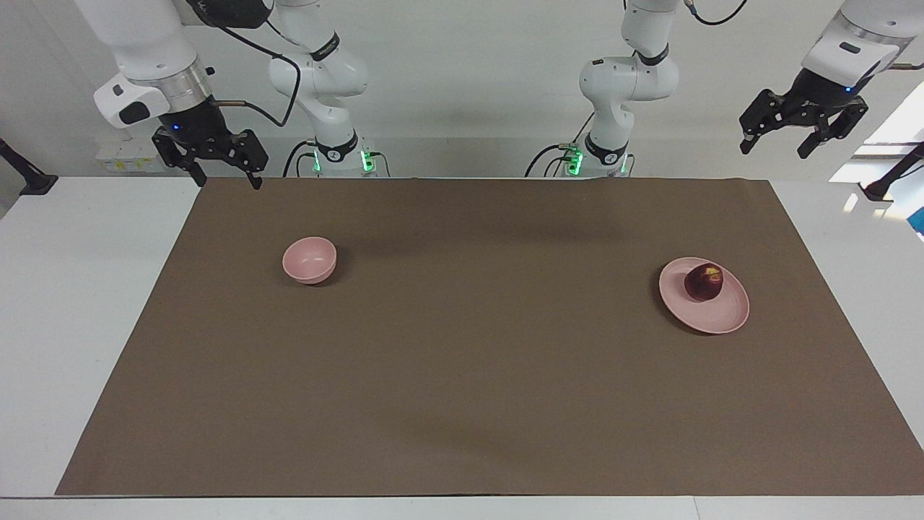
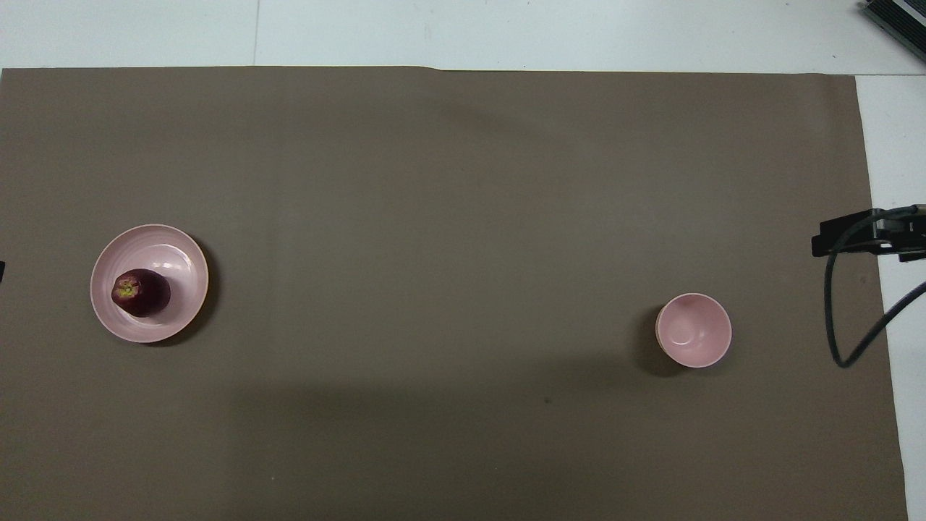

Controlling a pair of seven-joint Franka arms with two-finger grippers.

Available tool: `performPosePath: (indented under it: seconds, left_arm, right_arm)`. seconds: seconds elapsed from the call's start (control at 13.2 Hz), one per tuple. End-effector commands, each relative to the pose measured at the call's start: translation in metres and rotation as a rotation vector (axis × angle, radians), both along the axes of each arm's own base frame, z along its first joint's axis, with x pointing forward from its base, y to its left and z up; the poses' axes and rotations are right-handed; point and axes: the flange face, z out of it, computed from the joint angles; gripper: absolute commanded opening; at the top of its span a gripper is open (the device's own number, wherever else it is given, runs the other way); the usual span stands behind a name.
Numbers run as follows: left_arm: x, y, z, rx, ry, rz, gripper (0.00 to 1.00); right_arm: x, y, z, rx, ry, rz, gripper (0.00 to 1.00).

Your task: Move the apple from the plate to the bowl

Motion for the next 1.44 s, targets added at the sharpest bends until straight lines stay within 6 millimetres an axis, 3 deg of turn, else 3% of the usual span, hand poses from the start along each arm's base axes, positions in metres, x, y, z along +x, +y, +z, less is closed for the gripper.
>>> performPosePath:
  seconds: [0.0,0.98,1.36]
  left_arm:
    - [-0.002,0.0,0.004,0.013,-0.01,0.004,1.0]
    - [-0.002,-0.001,0.004,0.012,-0.009,0.002,1.0]
    - [-0.001,-0.001,-0.006,0.006,-0.061,-0.015,1.0]
  right_arm:
    - [-0.004,0.0,0.004,0.021,0.001,0.02,1.0]
    - [-0.004,0.0,0.004,0.021,0.001,0.02,1.0]
    - [-0.004,0.0,0.004,0.021,0.001,0.02,1.0]
